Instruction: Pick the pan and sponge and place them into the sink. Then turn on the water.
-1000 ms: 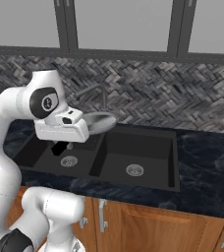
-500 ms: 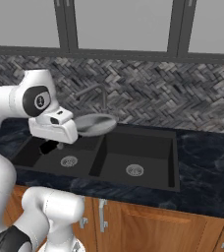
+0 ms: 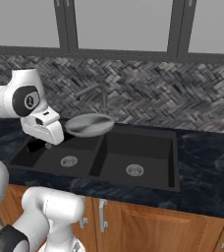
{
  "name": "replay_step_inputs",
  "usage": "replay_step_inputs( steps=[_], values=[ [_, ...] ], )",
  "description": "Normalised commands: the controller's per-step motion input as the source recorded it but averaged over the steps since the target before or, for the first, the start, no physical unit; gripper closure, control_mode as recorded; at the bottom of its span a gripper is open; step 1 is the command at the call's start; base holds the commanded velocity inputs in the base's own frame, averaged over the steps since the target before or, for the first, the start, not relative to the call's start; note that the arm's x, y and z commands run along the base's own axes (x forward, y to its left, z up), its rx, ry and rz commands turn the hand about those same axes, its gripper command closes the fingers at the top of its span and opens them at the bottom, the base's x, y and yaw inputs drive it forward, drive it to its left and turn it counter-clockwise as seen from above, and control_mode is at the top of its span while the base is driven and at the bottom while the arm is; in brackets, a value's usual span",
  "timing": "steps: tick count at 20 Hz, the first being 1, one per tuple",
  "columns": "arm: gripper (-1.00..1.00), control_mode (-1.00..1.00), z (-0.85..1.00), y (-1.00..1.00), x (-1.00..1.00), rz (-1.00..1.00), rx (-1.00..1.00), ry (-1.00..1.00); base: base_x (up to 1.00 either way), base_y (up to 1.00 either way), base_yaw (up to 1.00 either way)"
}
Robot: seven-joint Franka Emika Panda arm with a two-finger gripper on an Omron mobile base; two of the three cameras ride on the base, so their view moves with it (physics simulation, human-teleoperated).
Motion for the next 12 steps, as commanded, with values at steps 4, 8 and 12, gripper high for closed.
replay_step_inputs(
  steps=[4,8,12],
  values=[
    [1.00,-1.00,0.00,0.40,-0.02,-0.10,0.00,-0.05,0.00,0.00,0.00],
    [1.00,-1.00,0.00,0.43,-0.01,-0.09,0.00,-0.07,0.00,0.00,0.00],
    [1.00,-1.00,-0.03,0.43,-0.01,-0.09,0.00,-0.06,0.00,0.00,0.00]
  ],
)
